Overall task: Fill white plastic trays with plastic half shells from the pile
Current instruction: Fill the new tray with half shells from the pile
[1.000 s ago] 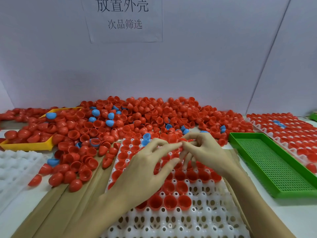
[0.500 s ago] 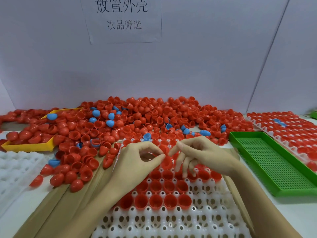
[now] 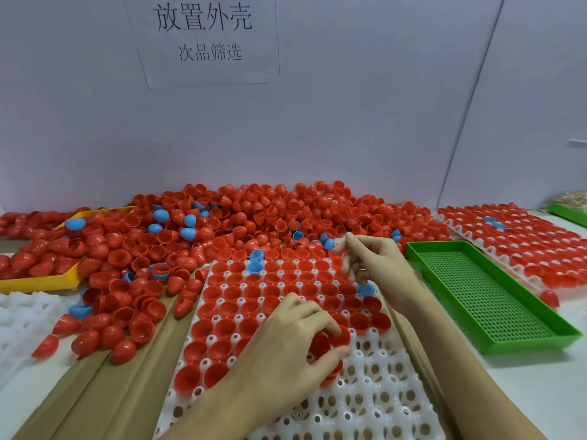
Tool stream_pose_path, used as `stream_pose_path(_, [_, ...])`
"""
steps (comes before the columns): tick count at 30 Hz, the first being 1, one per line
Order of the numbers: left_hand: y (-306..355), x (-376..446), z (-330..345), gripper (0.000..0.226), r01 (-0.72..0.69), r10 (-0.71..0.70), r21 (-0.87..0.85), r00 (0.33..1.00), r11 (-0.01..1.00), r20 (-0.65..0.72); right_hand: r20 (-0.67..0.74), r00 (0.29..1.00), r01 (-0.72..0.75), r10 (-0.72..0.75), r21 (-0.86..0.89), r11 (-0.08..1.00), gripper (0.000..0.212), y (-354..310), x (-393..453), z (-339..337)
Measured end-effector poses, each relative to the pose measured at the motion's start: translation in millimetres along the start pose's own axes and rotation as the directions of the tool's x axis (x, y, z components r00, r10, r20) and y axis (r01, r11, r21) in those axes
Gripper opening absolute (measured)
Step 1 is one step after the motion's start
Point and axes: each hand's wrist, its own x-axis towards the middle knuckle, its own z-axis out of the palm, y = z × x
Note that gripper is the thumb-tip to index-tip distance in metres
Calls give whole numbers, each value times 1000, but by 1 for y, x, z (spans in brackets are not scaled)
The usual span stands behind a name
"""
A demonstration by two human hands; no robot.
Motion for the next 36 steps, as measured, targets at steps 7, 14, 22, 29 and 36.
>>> stream_pose_path(7, [5, 3, 3, 29, 19, -25, -147, 999, 989, -38, -10, 1000, -1, 1, -32, 999, 41, 5, 2, 3])
stream_pose_path(14, [2, -5, 13, 33, -137, 144, 212, 989, 968, -18, -8, 1000, -2, 2, -35, 999, 41, 8, 4, 2])
stream_pose_path(22, [-9, 4, -3, 35, -23, 24, -6, 996, 1000, 84, -35, 999, -14, 12, -50, 999, 42, 12, 4, 3])
stream_pose_path(29, [-50, 29, -48, 10, 142, -148, -140, 988, 980, -36, -99, 994, 42, -40, 12, 999, 40, 6, 3, -1])
stream_pose_path(36, [-154, 101, -85, 29, 405, -366, 235, 911, 884, -190, -178, 979, 106, -100, 23, 994, 40, 6, 5, -1])
